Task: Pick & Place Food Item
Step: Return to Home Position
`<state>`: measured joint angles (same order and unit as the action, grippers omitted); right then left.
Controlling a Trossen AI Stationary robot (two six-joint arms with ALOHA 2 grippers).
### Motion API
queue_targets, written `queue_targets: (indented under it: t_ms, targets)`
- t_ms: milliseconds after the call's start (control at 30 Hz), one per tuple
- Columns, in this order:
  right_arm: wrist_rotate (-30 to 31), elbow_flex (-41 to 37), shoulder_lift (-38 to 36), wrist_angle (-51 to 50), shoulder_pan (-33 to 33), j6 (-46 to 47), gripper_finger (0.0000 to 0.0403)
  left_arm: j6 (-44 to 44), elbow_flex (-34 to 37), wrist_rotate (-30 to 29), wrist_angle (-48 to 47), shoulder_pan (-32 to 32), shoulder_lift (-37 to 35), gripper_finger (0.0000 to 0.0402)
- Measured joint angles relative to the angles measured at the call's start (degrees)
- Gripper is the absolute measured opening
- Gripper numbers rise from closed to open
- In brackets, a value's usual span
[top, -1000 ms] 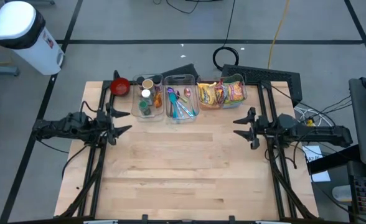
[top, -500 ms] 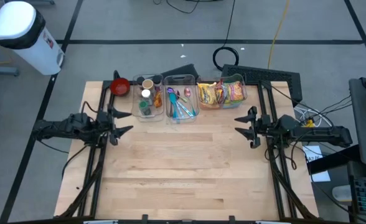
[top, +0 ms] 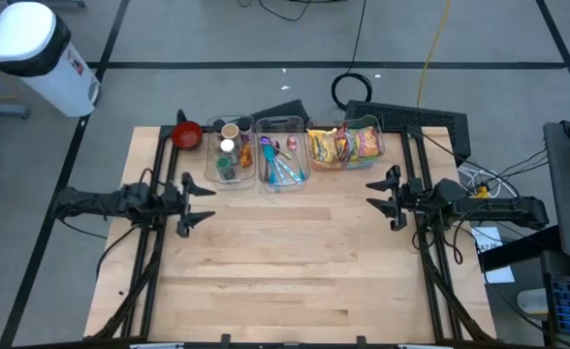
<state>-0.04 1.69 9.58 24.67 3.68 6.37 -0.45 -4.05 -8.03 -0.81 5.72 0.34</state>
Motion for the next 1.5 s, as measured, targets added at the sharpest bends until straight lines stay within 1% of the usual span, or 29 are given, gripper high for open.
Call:
queue_targets:
  t_ms: [133, 267, 333, 400, 600, 900, 1067, 1200, 1400, 1500]
  targets:
    - [0.0, 0.0, 0.0, -0.3, 0.0, 0.0, 0.0196, -0.5, 3.3, -0.7, 4.1, 0.0, 0.0, 0.0285]
    - [0.0, 0.0, 0.0, -1.3, 0.0, -0.2, 0.0196, -1.6, 3.2, -0.6, 4.0, 0.0, 0.1, 0.0285]
    - [0.0, 0.0, 0.0, -1.8, 0.0, -0.2, 0.0196, -1.1, 3.2, 0.4, 4.3, 0.0, 0.1, 0.0285]
    - [0.0, -0.1, 0.0, -2.2, 0.0, -0.3, 0.0196, -0.1, 3.2, 0.2, 4.9, 0.0, 0.1, 0.0285]
    - [0.0, -0.1, 0.0, -4.4, 0.0, -1.7, 0.0196, -1.1, 3.1, -5.6, 3.6, 0.0, 0.1, 0.0285]
    - [0.0, -0.1, 0.1, -7.7, 0.0, -7.3, 0.0196, 1.6, 3.1, -4.6, 4.0, 0.0, 0.1, 0.0285]
    - [0.0, -0.1, 0.1, -15.9, 0.0, -11.1, 0.0196, 1.8, 3.2, -4.6, 4.5, 0.0, 0.1, 0.0285]
    - [0.0, -0.1, 0.1, -19.6, 0.0, -11.7, 0.0196, 1.8, 3.2, -4.6, 4.7, 0.0, 0.1, 0.0285]
    - [0.0, -0.1, 0.2, -19.2, 0.0, -11.5, 0.0196, 1.7, 3.2, -4.5, 4.8, 0.0, 0.1, 0.0285]
    - [0.0, -0.1, 0.2, -18.1, 0.0, -9.9, 0.0196, 1.7, 3.2, -4.5, 4.8, 0.0, 0.1, 0.0285]
